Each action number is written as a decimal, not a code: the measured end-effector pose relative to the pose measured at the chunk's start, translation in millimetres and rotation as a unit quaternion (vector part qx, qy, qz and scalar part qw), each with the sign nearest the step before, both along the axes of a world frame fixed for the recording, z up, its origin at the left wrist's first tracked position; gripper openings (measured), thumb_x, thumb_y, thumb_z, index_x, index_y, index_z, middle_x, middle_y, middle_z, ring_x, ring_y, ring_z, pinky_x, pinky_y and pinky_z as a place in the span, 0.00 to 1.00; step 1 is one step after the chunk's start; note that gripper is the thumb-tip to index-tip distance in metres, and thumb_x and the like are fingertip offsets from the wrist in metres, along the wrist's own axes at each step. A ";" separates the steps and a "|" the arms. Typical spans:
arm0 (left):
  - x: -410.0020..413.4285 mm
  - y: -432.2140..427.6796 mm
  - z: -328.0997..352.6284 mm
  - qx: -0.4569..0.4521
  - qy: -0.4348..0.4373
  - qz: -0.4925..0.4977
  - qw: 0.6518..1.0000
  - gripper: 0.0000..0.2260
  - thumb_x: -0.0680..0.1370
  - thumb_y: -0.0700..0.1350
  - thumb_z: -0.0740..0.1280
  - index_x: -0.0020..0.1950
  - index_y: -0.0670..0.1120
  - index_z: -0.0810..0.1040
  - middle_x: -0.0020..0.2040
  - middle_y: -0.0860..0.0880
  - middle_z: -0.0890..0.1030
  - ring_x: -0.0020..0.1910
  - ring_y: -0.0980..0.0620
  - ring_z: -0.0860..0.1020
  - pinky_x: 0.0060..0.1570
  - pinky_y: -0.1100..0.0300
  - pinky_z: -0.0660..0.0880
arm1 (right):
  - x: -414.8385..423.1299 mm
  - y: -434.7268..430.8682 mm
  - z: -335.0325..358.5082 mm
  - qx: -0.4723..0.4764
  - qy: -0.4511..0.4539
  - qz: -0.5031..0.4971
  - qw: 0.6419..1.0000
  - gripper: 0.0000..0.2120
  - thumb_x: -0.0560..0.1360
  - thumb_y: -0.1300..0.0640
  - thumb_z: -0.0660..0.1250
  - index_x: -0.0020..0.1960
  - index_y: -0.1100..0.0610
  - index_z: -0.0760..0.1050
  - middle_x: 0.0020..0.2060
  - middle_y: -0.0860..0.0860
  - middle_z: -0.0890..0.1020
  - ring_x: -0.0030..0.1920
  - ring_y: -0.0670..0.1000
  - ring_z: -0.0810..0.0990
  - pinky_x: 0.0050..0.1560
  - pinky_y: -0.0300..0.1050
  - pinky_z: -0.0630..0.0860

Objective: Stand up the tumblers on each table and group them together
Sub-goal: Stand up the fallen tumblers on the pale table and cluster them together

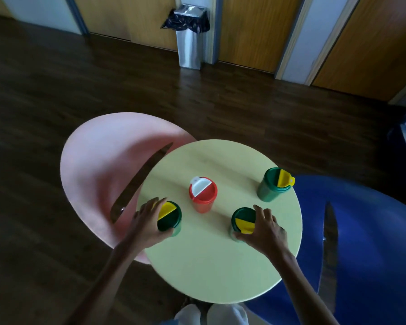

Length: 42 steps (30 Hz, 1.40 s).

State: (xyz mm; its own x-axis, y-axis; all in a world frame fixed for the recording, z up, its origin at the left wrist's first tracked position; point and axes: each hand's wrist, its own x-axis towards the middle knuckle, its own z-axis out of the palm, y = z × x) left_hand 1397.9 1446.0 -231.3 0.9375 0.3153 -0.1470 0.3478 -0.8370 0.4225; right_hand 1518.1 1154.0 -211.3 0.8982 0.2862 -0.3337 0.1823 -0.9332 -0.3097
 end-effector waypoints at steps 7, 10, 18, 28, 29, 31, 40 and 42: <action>-0.3 0.0 1.0 -0.006 0.001 0.005 1.000 0.41 0.65 0.61 0.73 0.72 0.50 0.63 0.66 0.47 0.71 0.64 0.47 0.72 0.57 0.54 0.72 | -2.2 -4.8 -11.2 0.035 -0.005 0.071 0.997 0.45 0.64 0.42 0.72 0.75 0.49 0.54 0.68 0.49 0.66 0.65 0.53 0.69 0.57 0.50 0.74; -1.3 -12.0 0.9 0.037 0.027 0.035 0.998 0.44 0.61 0.71 0.65 0.69 0.46 0.65 0.60 0.46 0.73 0.58 0.44 0.76 0.49 0.53 0.75 | 0.1 -9.6 -8.9 0.038 0.006 0.108 0.993 0.48 0.64 0.44 0.73 0.76 0.47 0.50 0.72 0.47 0.63 0.69 0.51 0.65 0.63 0.50 0.70; -17.2 -2.3 0.4 -0.011 0.116 0.022 0.993 0.52 0.62 0.65 0.72 0.76 0.47 0.50 0.71 0.46 0.68 0.66 0.46 0.72 0.59 0.53 0.71 | -7.5 -6.4 -17.7 0.057 0.011 0.007 0.998 0.46 0.64 0.40 0.73 0.74 0.52 0.55 0.68 0.50 0.68 0.63 0.54 0.73 0.52 0.50 0.75; -18.8 -14.2 -11.3 -0.170 -0.046 0.074 0.982 0.45 0.52 0.61 0.72 0.67 0.47 0.69 0.60 0.49 0.75 0.59 0.51 0.73 0.55 0.61 0.69 | -16.3 0.3 -22.8 0.134 0.014 -0.040 0.990 0.48 0.61 0.45 0.78 0.72 0.54 0.57 0.67 0.52 0.69 0.62 0.55 0.73 0.54 0.52 0.76; -16.4 -17.9 -12.9 -0.169 -0.046 0.073 0.982 0.44 0.52 0.60 0.73 0.66 0.50 0.69 0.60 0.51 0.76 0.59 0.52 0.74 0.54 0.61 0.70 | -16.9 2.0 -23.5 0.141 0.010 -0.045 0.989 0.47 0.60 0.46 0.78 0.72 0.55 0.59 0.66 0.53 0.69 0.61 0.56 0.74 0.54 0.51 0.76; -9.2 -28.4 -12.6 -0.169 -0.051 0.066 0.982 0.41 0.54 0.56 0.77 0.65 0.53 0.69 0.59 0.54 0.76 0.57 0.54 0.74 0.52 0.62 0.71 | -17.9 5.2 -24.7 0.150 0.005 -0.045 0.988 0.46 0.59 0.47 0.78 0.71 0.54 0.60 0.66 0.52 0.70 0.60 0.55 0.75 0.54 0.49 0.76; 18.8 -79.9 -13.0 -0.224 -0.089 0.073 0.968 0.34 0.57 0.56 0.77 0.61 0.59 0.70 0.57 0.59 0.76 0.54 0.58 0.76 0.48 0.57 0.78 | -24.0 20.3 -26.0 0.179 -0.003 -0.039 0.983 0.45 0.60 0.48 0.78 0.71 0.53 0.61 0.66 0.51 0.70 0.62 0.55 0.74 0.54 0.50 0.76; 21.7 -84.5 -14.9 -0.220 -0.091 0.085 0.967 0.34 0.58 0.56 0.76 0.62 0.59 0.69 0.57 0.58 0.76 0.54 0.58 0.76 0.47 0.57 0.78 | -22.2 21.5 -26.2 0.179 -0.005 -0.045 0.983 0.45 0.60 0.49 0.78 0.71 0.53 0.60 0.66 0.52 0.70 0.62 0.55 0.73 0.54 0.49 0.75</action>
